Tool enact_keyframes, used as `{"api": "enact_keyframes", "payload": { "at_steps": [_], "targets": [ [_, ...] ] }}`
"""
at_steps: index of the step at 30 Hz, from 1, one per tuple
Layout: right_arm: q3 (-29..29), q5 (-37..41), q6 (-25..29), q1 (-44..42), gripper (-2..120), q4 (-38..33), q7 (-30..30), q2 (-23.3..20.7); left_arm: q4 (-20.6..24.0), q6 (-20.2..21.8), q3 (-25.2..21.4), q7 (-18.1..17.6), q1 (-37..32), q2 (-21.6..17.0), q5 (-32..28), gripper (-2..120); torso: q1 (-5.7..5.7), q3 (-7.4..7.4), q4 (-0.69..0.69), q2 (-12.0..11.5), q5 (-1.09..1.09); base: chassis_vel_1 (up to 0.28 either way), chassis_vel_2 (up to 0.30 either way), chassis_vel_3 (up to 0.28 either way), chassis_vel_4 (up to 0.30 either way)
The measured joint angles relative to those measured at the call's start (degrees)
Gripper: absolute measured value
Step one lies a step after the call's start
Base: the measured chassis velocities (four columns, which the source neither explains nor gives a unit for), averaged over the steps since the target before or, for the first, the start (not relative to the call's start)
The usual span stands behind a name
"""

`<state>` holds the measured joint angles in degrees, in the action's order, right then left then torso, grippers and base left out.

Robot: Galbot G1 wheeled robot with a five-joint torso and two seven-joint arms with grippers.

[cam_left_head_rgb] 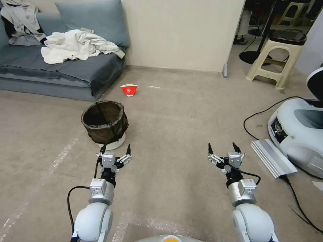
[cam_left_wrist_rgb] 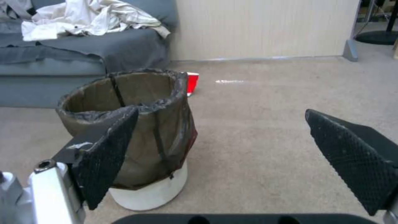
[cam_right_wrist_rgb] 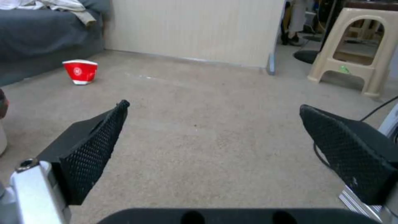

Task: Pick up the trash can from the floor.

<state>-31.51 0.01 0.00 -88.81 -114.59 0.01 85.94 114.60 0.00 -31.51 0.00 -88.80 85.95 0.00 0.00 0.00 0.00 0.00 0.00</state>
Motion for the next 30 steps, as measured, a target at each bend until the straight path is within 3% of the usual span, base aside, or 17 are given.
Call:
{"api": "enact_keyframes", "payload": {
  "at_steps": [20,25,26,27,30],
  "targets": [
    [-0.01,0.01,-0.01,-0.03,100,0.0,0.0,0.0,0.0,0.0,0.0,0.0,-0.02,0.0,-0.01,100,0.0,0.0,0.0,0.0,0.0,0.0,0.0,0.0,0.0],
    [-1.48,1.57,-2.42,-3.72,100,-6.27,1.28,1.15,6.05,-0.05,-1.81,-0.94,-4.77,-0.93,-1.87,100,0.0,0.0,0.0,0.0,0.0,0.0,0.0,0.0,0.0],
    [-2.5,2.66,-4.06,-6.26,100,-10.6,2.19,1.95,10.46,-0.18,-3.13,-1.7,-8.16,-1.6,-3.23,100,0.0,0.0,0.0,0.0,0.0,0.0,0.0,0.0,0.0],
    [-2.5,2.66,-4.06,-6.26,100,-10.6,2.19,1.95,10.46,-0.18,-3.13,-1.7,-8.16,-1.6,-3.23,100,0.0,0.0,0.0,0.0,0.0,0.0,0.0,0.0,0.0],
    [-3.86,3.89,-6.43,-9.32,100,-15.44,2.8,2.82,16.67,-0.02,-5.03,-2.75,-12.97,-2.74,-5.63,100,0.0,-0.01,0.01,0.01,0.01,0.0,0.0,0.0,0.0]
  ]
}}
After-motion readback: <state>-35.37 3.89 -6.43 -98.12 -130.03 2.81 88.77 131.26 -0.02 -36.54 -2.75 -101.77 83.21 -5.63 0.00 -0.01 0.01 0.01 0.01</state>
